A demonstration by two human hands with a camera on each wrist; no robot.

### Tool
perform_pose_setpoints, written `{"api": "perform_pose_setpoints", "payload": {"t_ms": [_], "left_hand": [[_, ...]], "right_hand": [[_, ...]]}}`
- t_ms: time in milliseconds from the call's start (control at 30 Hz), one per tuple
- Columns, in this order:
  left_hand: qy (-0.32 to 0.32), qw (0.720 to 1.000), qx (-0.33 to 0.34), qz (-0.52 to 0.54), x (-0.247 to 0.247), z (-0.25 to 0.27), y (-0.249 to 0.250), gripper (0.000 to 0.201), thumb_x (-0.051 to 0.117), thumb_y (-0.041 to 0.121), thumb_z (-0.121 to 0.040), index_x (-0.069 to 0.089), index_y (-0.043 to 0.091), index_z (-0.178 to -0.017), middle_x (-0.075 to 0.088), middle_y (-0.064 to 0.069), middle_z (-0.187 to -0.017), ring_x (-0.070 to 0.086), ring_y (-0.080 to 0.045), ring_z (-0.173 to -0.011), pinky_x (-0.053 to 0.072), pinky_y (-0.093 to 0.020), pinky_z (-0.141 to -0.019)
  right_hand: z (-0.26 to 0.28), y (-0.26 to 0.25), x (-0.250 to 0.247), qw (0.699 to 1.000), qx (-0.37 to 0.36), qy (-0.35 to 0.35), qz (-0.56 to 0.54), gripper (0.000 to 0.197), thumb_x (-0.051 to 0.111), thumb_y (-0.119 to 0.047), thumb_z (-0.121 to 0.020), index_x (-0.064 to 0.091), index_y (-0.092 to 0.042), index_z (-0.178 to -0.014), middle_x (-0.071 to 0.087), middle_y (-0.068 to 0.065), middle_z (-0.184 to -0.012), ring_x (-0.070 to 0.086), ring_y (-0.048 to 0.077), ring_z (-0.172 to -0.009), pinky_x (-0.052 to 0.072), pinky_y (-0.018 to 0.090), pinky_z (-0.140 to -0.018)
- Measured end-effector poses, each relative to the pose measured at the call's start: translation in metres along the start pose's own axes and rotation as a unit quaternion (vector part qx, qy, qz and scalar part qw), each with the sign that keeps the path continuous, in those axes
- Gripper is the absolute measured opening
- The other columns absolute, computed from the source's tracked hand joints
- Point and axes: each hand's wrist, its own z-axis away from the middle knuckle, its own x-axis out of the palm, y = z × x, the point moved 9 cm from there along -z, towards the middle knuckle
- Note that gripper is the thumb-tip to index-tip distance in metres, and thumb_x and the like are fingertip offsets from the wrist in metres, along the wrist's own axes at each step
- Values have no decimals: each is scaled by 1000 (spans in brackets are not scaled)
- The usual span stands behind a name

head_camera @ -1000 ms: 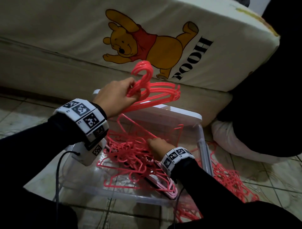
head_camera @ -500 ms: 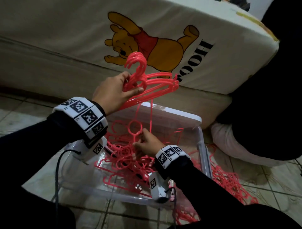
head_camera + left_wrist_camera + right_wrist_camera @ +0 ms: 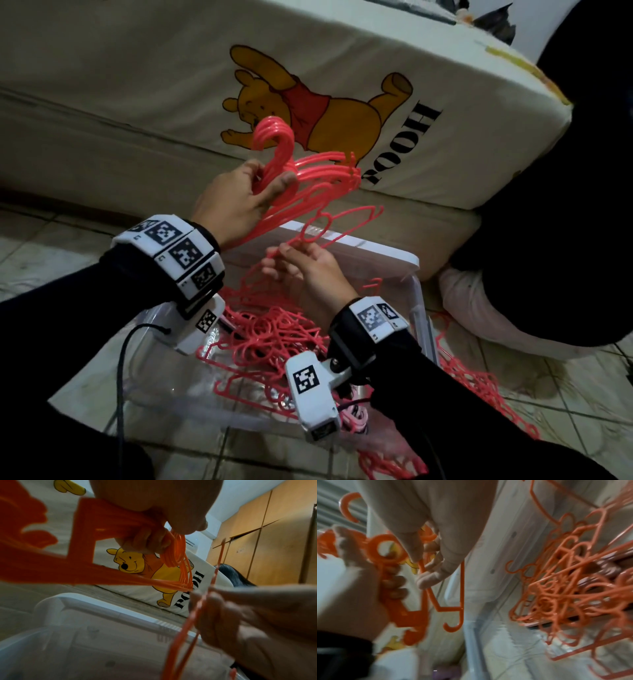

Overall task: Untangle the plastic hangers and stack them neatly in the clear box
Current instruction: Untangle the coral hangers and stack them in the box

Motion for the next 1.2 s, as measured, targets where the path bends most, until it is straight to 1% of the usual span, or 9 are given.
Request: {"api": "perform_pose_setpoints", "payload": {"t_ms": [133,267,400,567,667,767,867,967,1200], "left_hand": [[-67,997,25,34,24,11,13,85,29,94,-58,51,28,-107,65,10,-89,61,-3,-81,41,-17,-65],[-96,994,31,42,36,13,18,56,54,71,-72,49,29,-109,63,14,-90,61,0,-83,47,-18,-72],[-92,995,36,15,37,10,18,30,54,43,-92,54,21,-112,67,4,-95,63,-14,-90,49,-32,-79],[-61,991,48,-109,30,6,12,25,47,47,-93,51,23,-98,59,2,-83,58,-23,-80,37,-32,-65],[-44,986,51,-152,25,4,9,28,46,51,-92,50,25,-101,55,5,-81,55,-20,-75,33,-30,-65],[-56,985,56,-156,28,5,7,35,46,57,-90,53,26,-105,57,6,-84,60,-22,-82,41,-32,-69],[-65,986,53,-144,29,7,9,35,47,61,-87,53,29,-101,60,5,-85,61,-21,-84,41,-32,-71],[-86,992,50,-81,33,10,12,43,51,59,-85,60,22,-105,64,3,-89,61,-16,-82,41,-28,-67],[-100,994,41,-15,41,15,12,37,62,53,-81,65,19,-94,64,7,-69,59,-4,-63,36,-17,-52]], "right_hand": [[0,-12,14,999,-17,-25,11,13,47,2,-94,49,-7,-84,66,9,-72,65,15,-64,56,29,-64],[2,-17,14,997,-36,-13,65,10,46,7,-92,51,-2,-89,62,15,-81,64,19,-69,53,32,-76],[4,-16,14,995,-17,-19,100,8,45,6,-93,51,3,-98,52,22,-90,61,19,-62,56,21,-58],[9,-33,9,954,-16,-19,299,16,54,-2,-92,50,-6,-77,56,6,-51,55,8,-37,41,16,-37],[12,-86,2,844,-181,59,502,19,63,-11,-87,53,-16,-71,55,2,-60,52,11,-50,43,26,-49],[27,-128,4,698,-329,138,621,13,65,-18,-82,53,-17,-89,57,-2,-87,54,11,-78,46,25,-71],[20,-127,0,540,-315,120,772,40,62,-24,-83,49,-18,-120,50,-1,-125,45,16,-118,37,33,-98],[8,-110,-14,475,-255,68,840,58,62,-21,-85,37,-19,-137,37,1,-147,30,18,-138,22,37,-111],[9,-103,-15,335,-274,81,898,30,46,-13,-93,51,-15,-123,58,7,-111,56,30,-102,38,37,-76]]}}
